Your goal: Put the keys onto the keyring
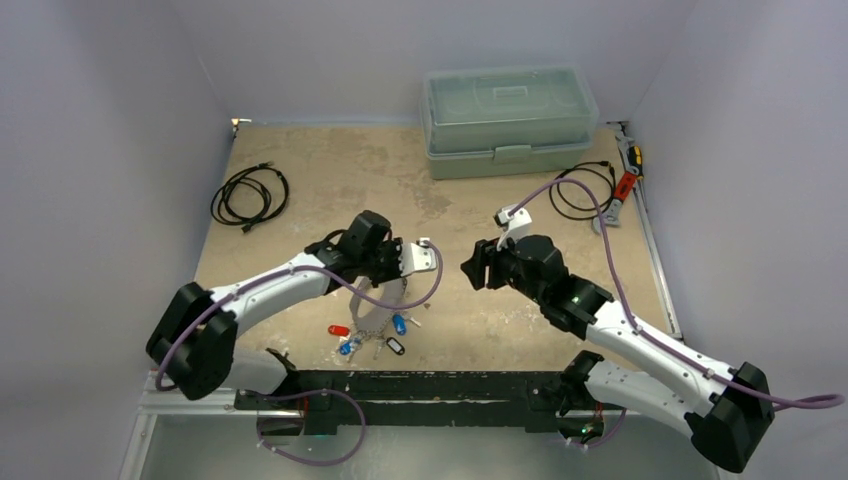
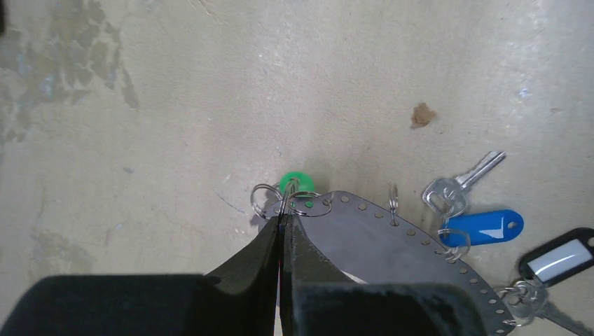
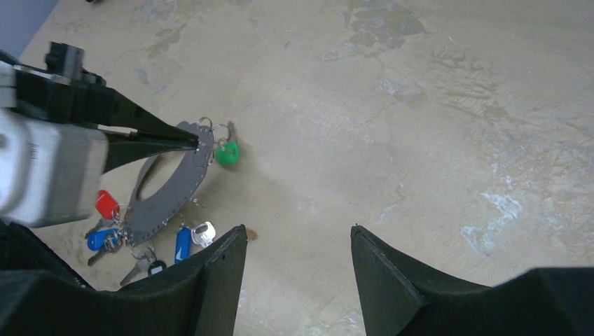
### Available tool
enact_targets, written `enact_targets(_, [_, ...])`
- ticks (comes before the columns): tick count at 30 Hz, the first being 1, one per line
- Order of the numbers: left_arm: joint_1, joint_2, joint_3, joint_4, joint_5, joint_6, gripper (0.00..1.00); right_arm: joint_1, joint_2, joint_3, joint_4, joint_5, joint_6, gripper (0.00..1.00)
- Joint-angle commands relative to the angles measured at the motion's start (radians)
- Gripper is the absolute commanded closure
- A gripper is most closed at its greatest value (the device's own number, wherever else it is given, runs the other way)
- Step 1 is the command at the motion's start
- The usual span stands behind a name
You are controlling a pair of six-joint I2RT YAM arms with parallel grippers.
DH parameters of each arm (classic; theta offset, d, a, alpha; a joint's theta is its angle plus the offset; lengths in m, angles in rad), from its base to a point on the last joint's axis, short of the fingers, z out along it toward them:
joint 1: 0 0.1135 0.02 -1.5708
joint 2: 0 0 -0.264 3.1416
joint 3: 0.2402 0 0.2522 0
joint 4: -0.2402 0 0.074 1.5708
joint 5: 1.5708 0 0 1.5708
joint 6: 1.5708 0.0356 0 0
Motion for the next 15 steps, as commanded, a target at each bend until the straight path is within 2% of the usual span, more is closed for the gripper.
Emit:
enact_targets(1, [0.003, -0.118, -0.055, 0.038, 0.059, -0.1, 1.0, -0.004, 0.004, -0.001, 0.076, -0.039, 0.01, 0.41])
enact_targets(8, [0.003, -0.218, -0.119, 0.066, 0.078, -0.156, 1.0, -0.004, 0.062, 0.031, 0.135, -0.147, -0.003, 0.41])
enact_targets(11, [0.003, -0.258, -0.129, 0.056, 0.082, -0.161, 1.0, -0.004, 0.054, -0.006, 0.267, -0.262, -0.046, 0.41])
enact_targets(15, [0.003, -0.313, -0.141, 0.07, 0.082, -0.194, 1.0, -0.004, 0.057, -0.114, 0.527, -0.429, -0.078, 0.42])
